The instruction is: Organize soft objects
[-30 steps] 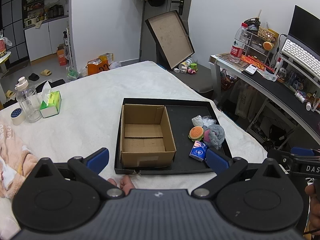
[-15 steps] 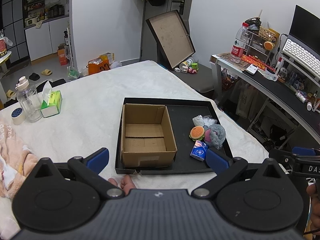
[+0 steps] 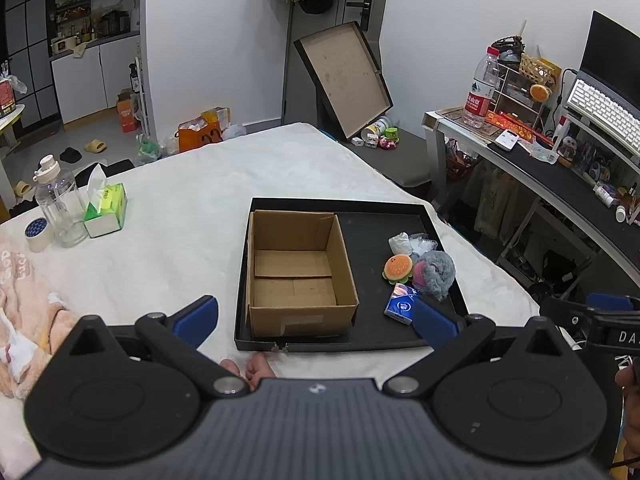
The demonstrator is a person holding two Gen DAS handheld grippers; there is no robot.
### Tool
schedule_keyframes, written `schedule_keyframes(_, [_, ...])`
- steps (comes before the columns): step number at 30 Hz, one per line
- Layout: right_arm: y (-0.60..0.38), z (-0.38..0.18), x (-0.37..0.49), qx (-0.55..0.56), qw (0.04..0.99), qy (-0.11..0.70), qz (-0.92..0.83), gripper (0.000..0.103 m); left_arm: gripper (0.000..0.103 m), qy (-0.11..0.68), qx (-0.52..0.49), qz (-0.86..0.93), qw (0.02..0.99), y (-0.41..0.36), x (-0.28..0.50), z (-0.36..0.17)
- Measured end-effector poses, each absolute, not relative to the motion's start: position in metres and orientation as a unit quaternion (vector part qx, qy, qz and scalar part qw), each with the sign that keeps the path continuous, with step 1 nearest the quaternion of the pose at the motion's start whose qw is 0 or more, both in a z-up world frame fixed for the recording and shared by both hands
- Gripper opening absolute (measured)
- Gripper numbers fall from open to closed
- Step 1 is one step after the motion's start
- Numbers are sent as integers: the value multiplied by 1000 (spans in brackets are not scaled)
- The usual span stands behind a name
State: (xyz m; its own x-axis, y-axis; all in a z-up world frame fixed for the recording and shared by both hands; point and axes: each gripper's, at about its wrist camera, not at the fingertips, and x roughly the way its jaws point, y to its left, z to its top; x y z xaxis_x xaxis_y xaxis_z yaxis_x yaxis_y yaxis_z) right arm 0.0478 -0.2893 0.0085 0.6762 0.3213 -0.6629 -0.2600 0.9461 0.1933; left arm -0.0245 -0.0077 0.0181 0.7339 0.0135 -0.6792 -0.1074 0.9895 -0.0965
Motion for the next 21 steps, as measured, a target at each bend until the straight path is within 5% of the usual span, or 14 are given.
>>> schedule_keyframes(21, [-299, 5, 67, 60, 923, 354, 137, 103, 102, 368, -69, 31, 927, 1, -2, 8])
